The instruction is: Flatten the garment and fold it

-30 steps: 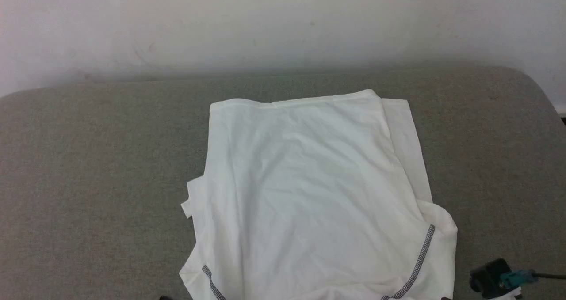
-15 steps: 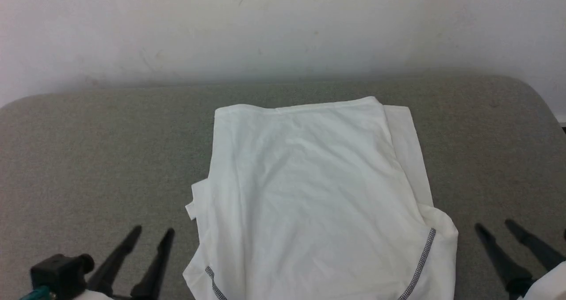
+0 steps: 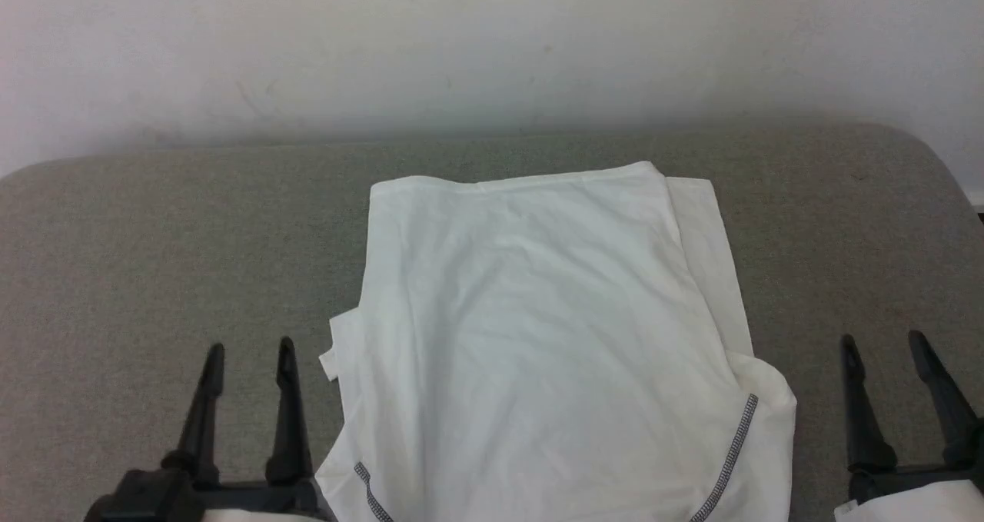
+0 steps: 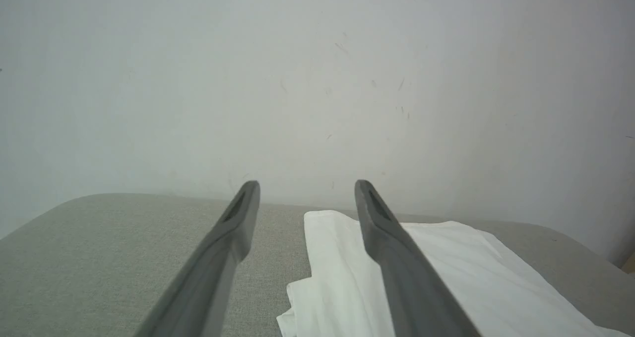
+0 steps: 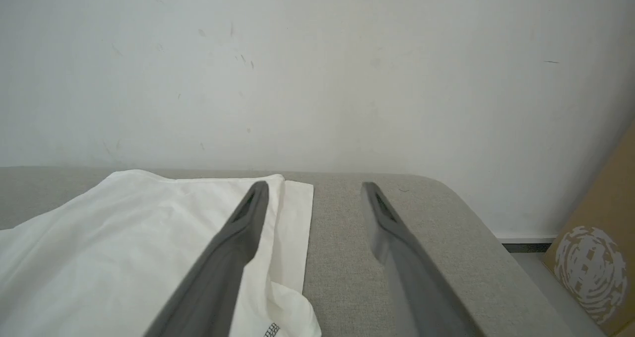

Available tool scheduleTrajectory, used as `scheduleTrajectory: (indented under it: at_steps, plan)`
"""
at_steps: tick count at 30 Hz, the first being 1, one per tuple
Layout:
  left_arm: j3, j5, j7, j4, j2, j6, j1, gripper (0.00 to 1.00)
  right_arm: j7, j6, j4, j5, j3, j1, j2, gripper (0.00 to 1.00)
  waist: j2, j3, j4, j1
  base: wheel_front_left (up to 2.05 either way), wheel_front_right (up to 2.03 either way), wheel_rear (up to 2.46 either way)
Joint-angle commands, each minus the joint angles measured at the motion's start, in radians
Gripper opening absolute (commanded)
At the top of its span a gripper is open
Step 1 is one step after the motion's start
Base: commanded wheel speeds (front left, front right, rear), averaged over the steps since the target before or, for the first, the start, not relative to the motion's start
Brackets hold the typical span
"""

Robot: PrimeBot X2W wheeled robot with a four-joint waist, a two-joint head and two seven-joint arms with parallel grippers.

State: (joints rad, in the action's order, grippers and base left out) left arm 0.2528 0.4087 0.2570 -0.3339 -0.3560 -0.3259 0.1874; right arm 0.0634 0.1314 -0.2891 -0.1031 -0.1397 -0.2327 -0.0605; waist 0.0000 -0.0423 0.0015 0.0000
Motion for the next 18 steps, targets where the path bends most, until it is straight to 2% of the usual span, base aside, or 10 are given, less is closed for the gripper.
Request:
scheduleTrajectory:
  at_steps: [1, 5, 10, 18]
  plan:
    - [-0.008, -0.011, 0.004, 0.013, 0.017, 0.015, 0.017, 1.0, 0.017, -0.001, 0.011, 0.011, 0.001, 0.002, 0.005, 1.0, 0.0, 0.001, -0.001, 0.0, 0.0, 0.0, 0.0]
    - [-0.036, -0.066, 0.005, 0.062, 0.097, 0.095, 0.049, 1.0, 0.092, -0.001, 0.08, 0.004, 0.004, -0.004, 0.01, 1.0, 0.0, 0.004, -0.003, 0.0, 0.0, 0.0, 0.0]
    - [-0.076, -0.108, 0.005, 0.108, 0.156, 0.177, 0.068, 1.0, 0.128, -0.001, 0.143, -0.011, 0.005, 0.004, 0.01, 1.0, 0.0, 0.011, -0.003, 0.0, 0.0, 0.0, 0.0]
    - [-0.147, -0.15, 0.005, 0.149, 0.205, 0.25, 0.083, 1.0, 0.127, -0.001, 0.164, -0.006, 0.014, 0.005, 0.01, 1.0, 0.0, 0.019, -0.006, 0.0, 0.0, 0.0, 0.0]
